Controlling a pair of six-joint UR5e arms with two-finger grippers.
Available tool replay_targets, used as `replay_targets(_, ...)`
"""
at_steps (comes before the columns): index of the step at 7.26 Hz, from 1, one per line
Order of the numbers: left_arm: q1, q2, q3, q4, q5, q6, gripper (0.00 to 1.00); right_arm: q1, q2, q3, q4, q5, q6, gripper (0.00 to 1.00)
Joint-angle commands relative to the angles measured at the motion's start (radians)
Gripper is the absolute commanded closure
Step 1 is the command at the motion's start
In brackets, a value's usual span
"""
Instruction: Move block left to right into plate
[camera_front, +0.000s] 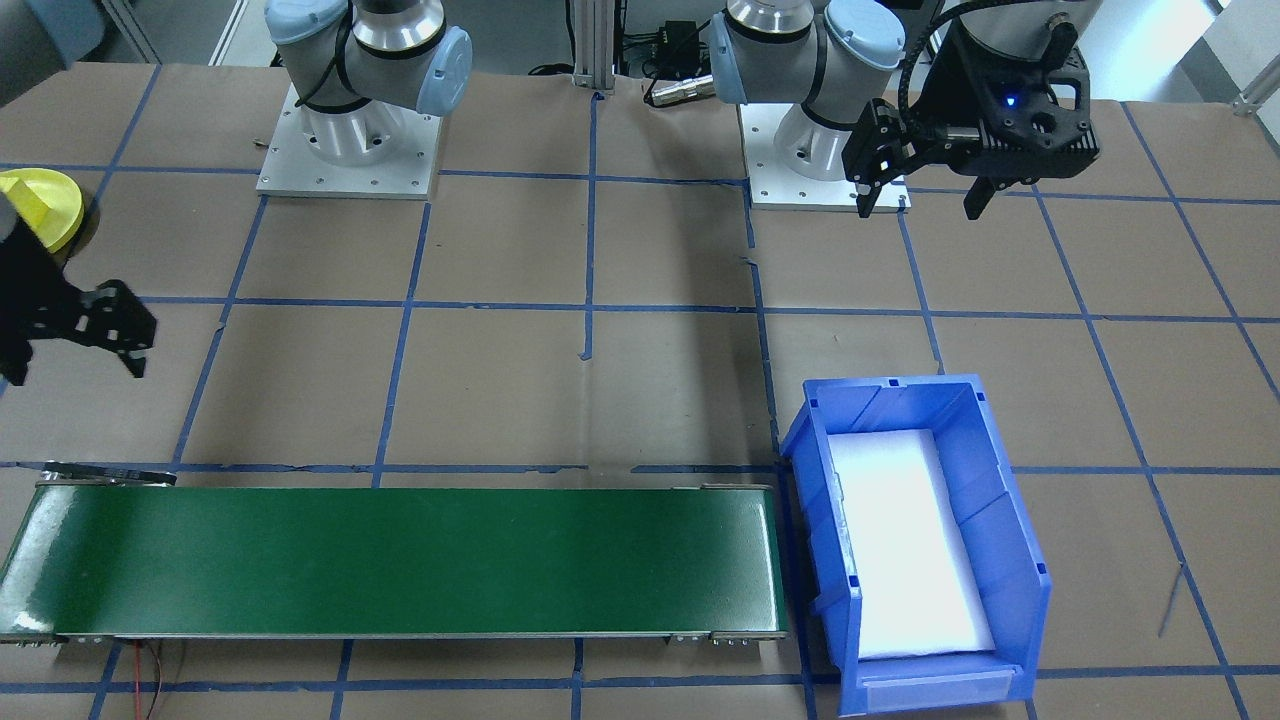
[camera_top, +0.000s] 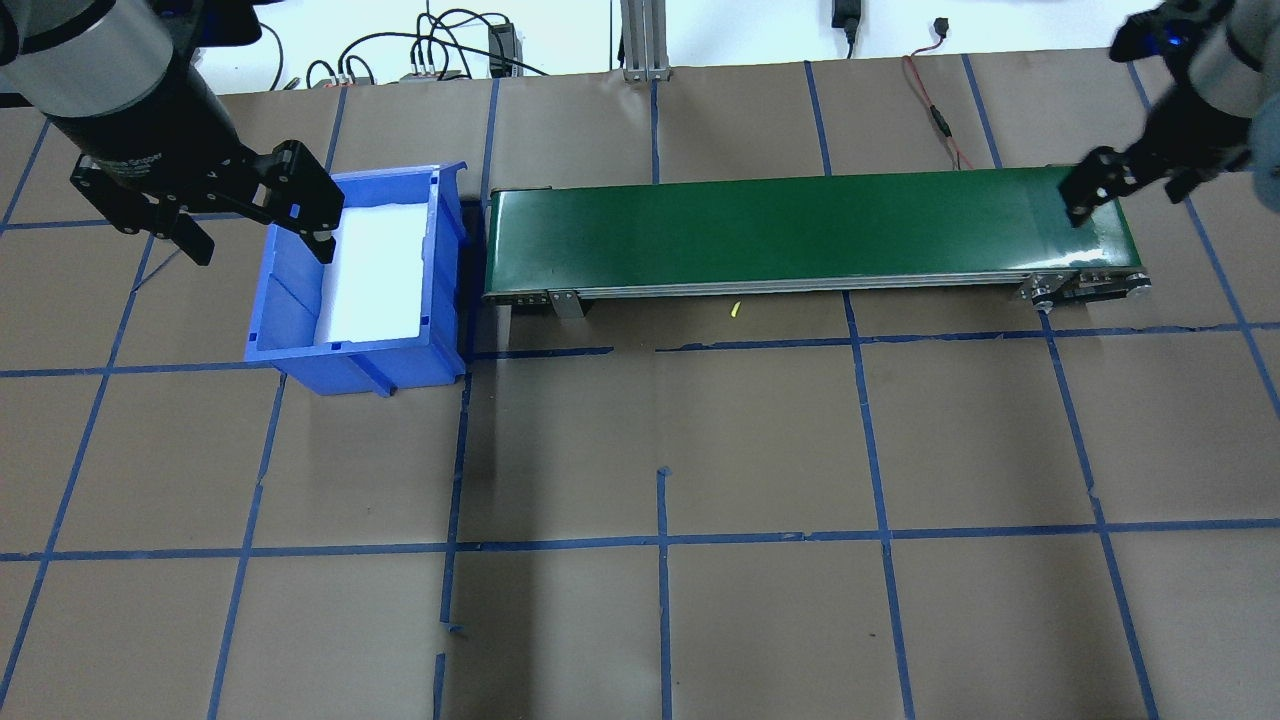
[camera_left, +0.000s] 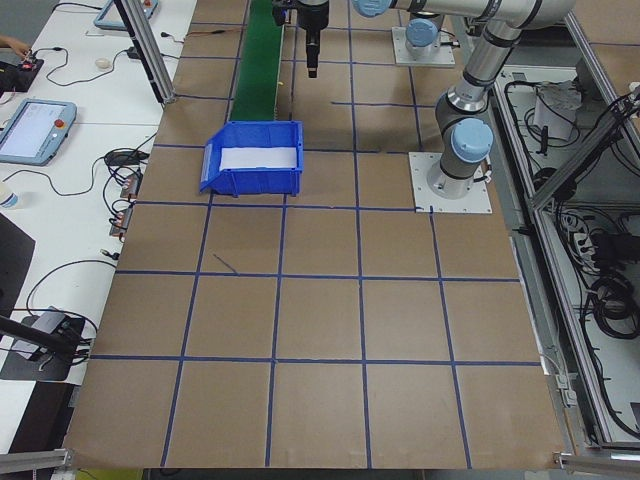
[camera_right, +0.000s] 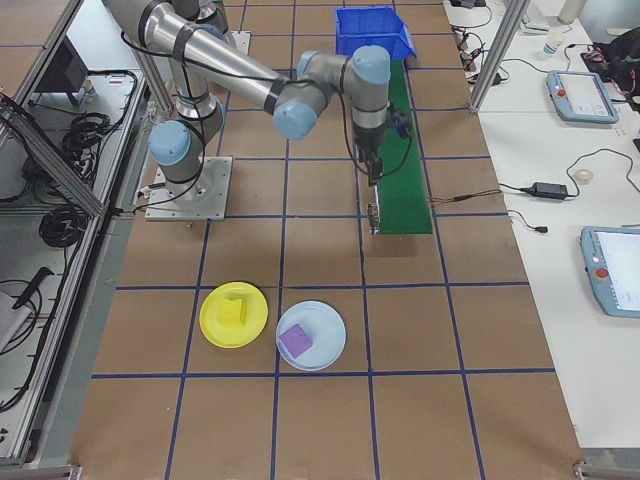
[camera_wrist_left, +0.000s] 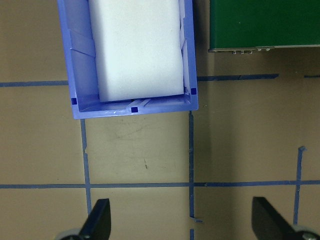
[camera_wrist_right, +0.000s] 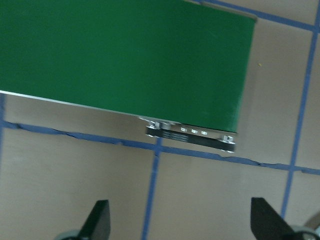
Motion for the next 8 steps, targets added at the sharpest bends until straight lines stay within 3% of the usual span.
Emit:
replay_targets(1, 0.000, 0.000, 0.000, 0.000, 0.000, 0.000, 0.00, 0.226, -0.005, -0.174, 0.177, 0.087, 0.294, 0.00)
replay_targets(3, 0.000, 0.000, 0.000, 0.000, 0.000, 0.000, 0.00, 0.251, 0.006, -0.160, 0.202, 0.122, 0.316, 0.00)
replay_targets(8, -0.002, 0.000, 0.001, 0.002, -0.001, 0.000, 0.00, 0.250, 0.006, -0.120, 0.201, 0.126, 0.308, 0.00)
